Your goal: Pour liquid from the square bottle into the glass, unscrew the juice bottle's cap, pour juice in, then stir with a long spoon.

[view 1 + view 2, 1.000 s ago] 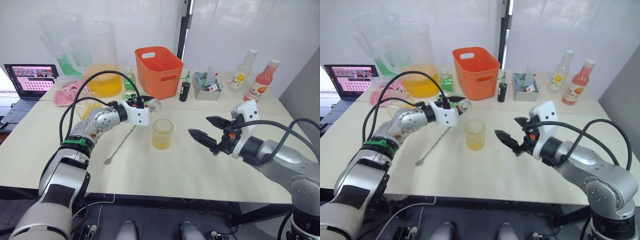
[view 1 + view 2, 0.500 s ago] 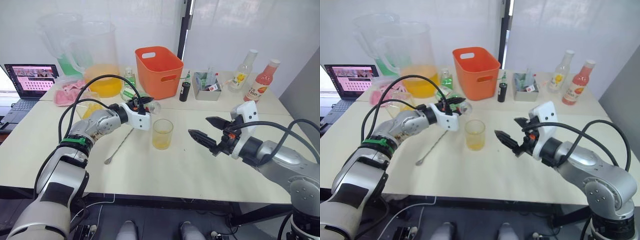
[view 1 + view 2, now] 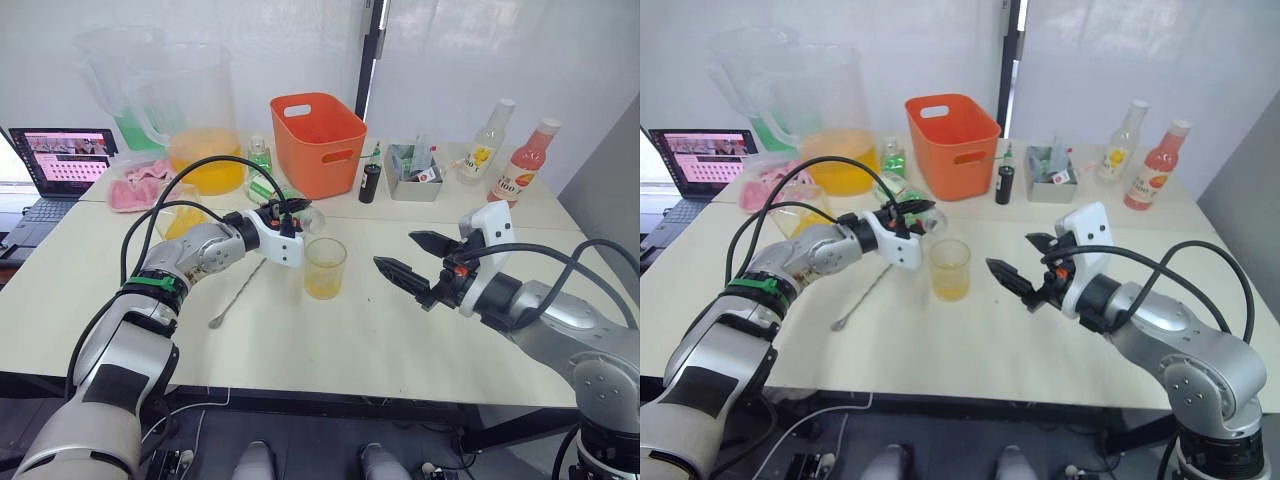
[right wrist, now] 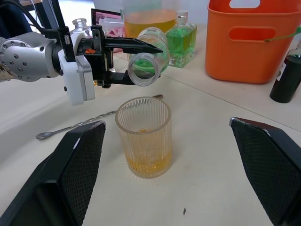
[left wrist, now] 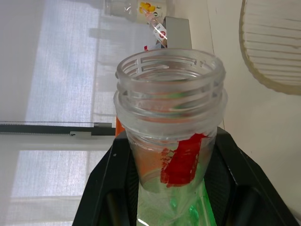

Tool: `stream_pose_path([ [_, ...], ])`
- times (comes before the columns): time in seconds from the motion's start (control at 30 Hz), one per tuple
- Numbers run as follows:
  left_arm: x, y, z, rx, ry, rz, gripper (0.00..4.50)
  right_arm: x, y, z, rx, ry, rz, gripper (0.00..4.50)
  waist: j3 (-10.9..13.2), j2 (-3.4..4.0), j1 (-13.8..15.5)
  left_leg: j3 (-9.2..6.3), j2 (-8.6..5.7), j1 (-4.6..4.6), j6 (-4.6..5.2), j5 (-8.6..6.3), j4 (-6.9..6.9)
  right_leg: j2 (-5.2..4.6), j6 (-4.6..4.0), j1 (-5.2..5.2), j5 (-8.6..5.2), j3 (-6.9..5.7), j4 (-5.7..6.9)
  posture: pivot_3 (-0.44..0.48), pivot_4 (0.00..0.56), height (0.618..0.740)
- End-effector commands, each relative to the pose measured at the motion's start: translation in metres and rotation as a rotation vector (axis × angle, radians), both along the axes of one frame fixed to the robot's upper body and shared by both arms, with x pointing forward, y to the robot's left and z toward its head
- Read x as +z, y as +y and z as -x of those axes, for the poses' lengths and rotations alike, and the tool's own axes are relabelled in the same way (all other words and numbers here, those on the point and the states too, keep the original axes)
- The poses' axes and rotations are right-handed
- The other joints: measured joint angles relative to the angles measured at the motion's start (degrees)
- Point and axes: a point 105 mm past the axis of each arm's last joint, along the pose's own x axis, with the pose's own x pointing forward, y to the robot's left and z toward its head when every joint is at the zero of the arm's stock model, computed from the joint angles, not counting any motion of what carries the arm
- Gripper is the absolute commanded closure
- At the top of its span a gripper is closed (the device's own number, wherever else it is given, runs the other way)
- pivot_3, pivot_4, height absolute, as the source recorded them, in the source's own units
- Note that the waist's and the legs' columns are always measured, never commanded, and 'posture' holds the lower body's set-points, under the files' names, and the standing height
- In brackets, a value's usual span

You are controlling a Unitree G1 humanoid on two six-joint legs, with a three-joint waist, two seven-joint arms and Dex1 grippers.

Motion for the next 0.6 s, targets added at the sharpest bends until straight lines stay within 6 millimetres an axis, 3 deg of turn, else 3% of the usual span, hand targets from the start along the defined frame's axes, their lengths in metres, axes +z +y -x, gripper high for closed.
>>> stream_pose_path([
  [0.03, 0.0285, -0.0109, 0.0044, -0.051, -0.101, 0.022, 3.03, 0.0084, 0.002, 0.0012, 0.004, -0.046, -0.015, 0.03, 0.0, 0.0, -0.02, 0.0, 0.0, 0.0, 0.0, 0.0, 0.0, 0.0, 0.0, 0.0, 0.0, 0.0, 0.0, 0.0, 0.15, 0.717],
  [0.6, 0.028, -0.0167, 0.007, -0.078, -0.146, -0.051, 3.03, 0.0093, 0.0088, 0.0006, 0.02, -0.05, -0.02, 0.03, 0.0, 0.0, 0.01, 0.0, 0.0, 0.0, 0.0, 0.0, 0.0, 0.0, 0.0, 0.0, 0.0, 0.0, 0.02, 0.0, 0.15, 0.717],
])
